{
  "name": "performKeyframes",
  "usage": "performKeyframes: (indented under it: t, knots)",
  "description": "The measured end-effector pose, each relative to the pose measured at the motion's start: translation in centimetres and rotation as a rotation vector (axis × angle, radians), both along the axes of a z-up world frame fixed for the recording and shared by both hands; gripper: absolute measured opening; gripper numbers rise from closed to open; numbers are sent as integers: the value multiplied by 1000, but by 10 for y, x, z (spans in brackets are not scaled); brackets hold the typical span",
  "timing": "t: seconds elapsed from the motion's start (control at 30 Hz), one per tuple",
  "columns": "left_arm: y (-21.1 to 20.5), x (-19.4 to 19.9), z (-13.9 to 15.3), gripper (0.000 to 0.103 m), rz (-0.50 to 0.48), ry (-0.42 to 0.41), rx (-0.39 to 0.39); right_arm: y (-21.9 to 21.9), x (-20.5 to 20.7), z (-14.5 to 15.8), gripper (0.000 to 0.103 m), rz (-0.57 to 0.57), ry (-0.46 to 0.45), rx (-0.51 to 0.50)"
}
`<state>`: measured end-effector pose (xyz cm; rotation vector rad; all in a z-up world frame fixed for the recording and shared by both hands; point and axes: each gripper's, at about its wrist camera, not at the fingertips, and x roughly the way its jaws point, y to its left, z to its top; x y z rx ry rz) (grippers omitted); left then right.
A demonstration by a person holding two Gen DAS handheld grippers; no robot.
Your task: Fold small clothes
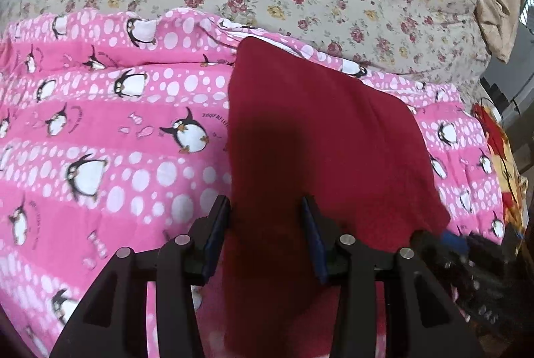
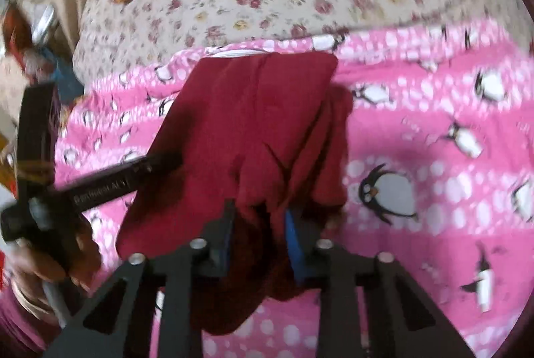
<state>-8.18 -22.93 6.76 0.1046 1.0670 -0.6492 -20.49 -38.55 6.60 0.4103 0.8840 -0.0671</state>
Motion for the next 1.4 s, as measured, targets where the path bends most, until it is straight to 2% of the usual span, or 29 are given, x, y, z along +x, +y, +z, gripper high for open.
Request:
performKeyframes:
  t: [0.07,0.13,0.2,0.27,0.33,0.43,0.53,0.6,0.7,0.77,0.8,0.83,0.9,0.97,1.07,1.17,1.23,1.3,1.4]
  knots:
    - [5,-8,3,27,-10,-4,-6,1,-5,2,21,5,8,-37]
    - [5,-13,-5,34,-10,-12,15,-2,-5,-7,21,-10,31,-32]
    - [4,-13,-16,35,-14,5,24,-3,-2,-23,21,-23,68,-21]
    - [7,-14,-18,37,-9,6,15,-8,-8,-19,25,-53,47,34]
    - [7,-15,-17,38,-10,-5,18,-21,-16,-9,41,-103,28,114]
    - [6,-14,-17,38,-7,-2,19,-29,-13,4,46,-139,-18,147]
    - [6,-13,-20,39,-4,14,5,-33,3,15,49,-181,-34,71]
    - [7,-12,-21,40,-1,18,-2,-44,21,13,53,-207,-32,76]
    - [8,-11,-23,42,4,31,-11,-62,56,-3,54,-230,21,89]
    - [9,-10,-24,43,7,42,-21,-66,74,-12,46,-210,47,60]
    - [10,-10,-26,45,8,48,-25,-66,81,-15,31,-192,50,23]
    - [10,-9,-27,47,10,52,-31,-64,84,-16,24,-187,48,-21]
    - [10,-8,-31,50,15,63,-43,-64,86,-21,22,-201,40,-106]
    - [9,-6,-32,51,23,74,-50,-73,90,-34,22,-225,63,-67]
    - [9,-7,-31,51,27,69,-38,-71,85,-25,22,-218,45,-54]
    - [10,-8,-31,51,25,61,-36,-64,70,-9,28,-212,32,-36]
    - [10,-8,-31,52,32,66,-38,-57,55,-2,43,-194,34,-5]
    - [10,-8,-31,52,33,62,-35,-46,39,0,53,-172,30,23]
    - [9,-10,-30,52,31,47,-27,-34,26,-7,56,-147,44,28]
